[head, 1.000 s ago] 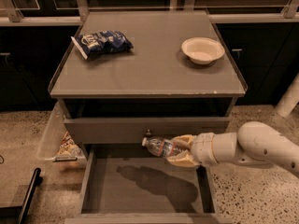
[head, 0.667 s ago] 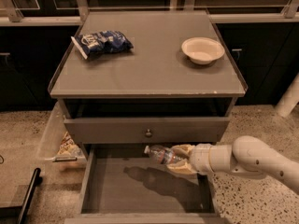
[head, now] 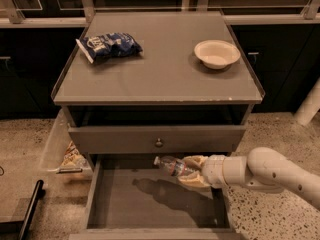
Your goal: Place water bottle into middle drawer
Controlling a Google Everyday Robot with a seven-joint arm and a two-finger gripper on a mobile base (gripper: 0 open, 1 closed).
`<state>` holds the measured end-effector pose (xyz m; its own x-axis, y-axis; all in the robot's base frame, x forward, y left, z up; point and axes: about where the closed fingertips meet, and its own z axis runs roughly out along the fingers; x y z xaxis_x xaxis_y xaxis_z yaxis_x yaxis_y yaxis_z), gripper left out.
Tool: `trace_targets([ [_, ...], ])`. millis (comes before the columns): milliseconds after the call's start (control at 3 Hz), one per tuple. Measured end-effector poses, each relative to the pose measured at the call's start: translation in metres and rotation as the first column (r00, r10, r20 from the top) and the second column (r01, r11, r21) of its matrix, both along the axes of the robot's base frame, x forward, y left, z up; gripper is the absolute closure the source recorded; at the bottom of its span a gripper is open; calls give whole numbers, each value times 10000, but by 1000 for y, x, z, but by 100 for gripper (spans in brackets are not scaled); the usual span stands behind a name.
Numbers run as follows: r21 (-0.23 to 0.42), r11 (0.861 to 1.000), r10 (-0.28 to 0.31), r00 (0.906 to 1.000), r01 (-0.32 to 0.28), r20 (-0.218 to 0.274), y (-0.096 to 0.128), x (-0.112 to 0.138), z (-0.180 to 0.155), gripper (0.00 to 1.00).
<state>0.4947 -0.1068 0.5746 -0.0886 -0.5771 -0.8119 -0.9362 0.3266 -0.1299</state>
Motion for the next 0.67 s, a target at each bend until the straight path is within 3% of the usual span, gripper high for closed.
trace_targets([
  [667, -319, 9988, -380, 9981, 365, -479, 0, 10, -114, 100],
])
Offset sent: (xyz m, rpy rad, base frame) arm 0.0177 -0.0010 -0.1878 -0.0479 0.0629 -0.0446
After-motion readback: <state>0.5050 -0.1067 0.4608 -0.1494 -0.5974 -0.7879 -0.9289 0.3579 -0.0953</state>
